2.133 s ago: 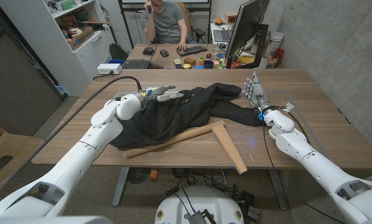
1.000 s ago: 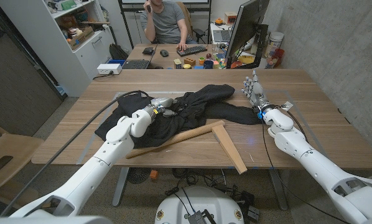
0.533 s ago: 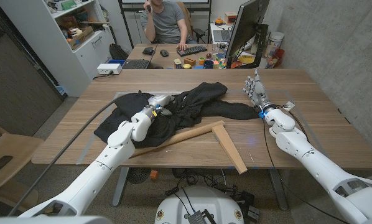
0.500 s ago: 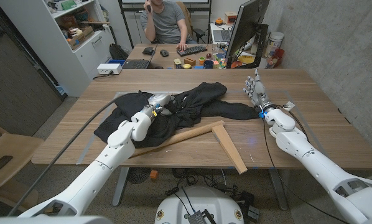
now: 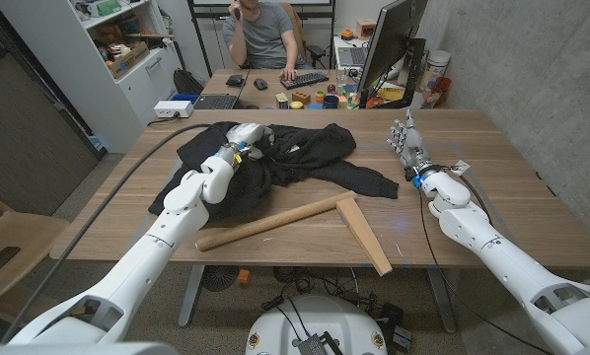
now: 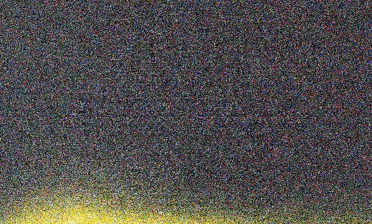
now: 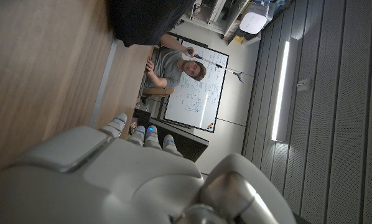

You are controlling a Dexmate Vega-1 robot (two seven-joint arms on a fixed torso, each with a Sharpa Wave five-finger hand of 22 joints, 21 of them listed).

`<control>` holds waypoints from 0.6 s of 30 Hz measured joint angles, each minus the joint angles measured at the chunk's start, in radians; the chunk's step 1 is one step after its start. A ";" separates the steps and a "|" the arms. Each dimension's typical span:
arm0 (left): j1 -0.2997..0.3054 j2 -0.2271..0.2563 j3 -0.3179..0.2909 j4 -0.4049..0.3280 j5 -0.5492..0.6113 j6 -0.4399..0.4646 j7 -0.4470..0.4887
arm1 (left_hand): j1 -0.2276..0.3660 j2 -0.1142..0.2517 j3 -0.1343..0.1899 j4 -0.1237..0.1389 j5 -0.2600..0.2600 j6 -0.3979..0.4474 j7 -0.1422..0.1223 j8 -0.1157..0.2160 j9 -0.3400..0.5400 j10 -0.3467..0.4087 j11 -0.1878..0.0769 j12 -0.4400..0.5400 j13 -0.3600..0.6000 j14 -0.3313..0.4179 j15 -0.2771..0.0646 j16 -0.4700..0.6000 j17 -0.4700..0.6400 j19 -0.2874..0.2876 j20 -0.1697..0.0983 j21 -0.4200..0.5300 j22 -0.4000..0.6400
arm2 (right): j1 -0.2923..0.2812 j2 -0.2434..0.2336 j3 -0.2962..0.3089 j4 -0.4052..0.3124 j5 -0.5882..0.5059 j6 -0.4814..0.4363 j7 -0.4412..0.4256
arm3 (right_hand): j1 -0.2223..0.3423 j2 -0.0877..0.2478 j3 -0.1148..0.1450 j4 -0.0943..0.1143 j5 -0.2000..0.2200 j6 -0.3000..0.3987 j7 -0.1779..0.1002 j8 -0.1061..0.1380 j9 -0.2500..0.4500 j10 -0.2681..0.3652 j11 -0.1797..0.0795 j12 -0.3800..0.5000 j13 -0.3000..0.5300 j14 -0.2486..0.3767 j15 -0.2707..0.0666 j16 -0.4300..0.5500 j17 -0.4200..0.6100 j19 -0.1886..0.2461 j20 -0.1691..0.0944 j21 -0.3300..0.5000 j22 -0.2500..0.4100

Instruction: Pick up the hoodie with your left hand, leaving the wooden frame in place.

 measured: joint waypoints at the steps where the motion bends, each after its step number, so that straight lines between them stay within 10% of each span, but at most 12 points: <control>1: -0.010 0.000 -0.001 -0.007 0.003 0.005 -0.007 | -0.002 0.002 0.000 0.000 0.000 -0.002 -0.001 0.000 0.000 -0.004 0.003 0.000 -0.004 0.000 0.000 -0.003 0.000 0.000 0.000 -0.004 -0.006 | 0.001 0.001 0.000 0.000 0.001 -0.001 0.003 | 0.000 0.000 0.000 0.000 0.000 0.000 0.000 0.000 0.000 0.000 0.000 0.000 0.000 0.000 0.000 0.000 0.000 0.000 0.000 0.000 0.000; 18: -0.203 -0.002 -0.008 -0.079 0.071 0.044 -0.090 | -0.017 0.017 -0.014 0.005 0.000 -0.025 -0.003 0.016 0.007 -0.023 -0.002 0.006 -0.012 0.013 -0.009 -0.016 0.000 0.003 0.004 -0.014 -0.072 | 0.029 0.011 -0.016 0.012 -0.009 -0.008 0.025 | 0.007 0.007 0.000 0.000 0.000 0.005 0.005 0.000 0.000 0.011 -0.011 0.000 0.000 -0.004 -0.004 0.000 0.000 0.000 0.000 0.000 0.000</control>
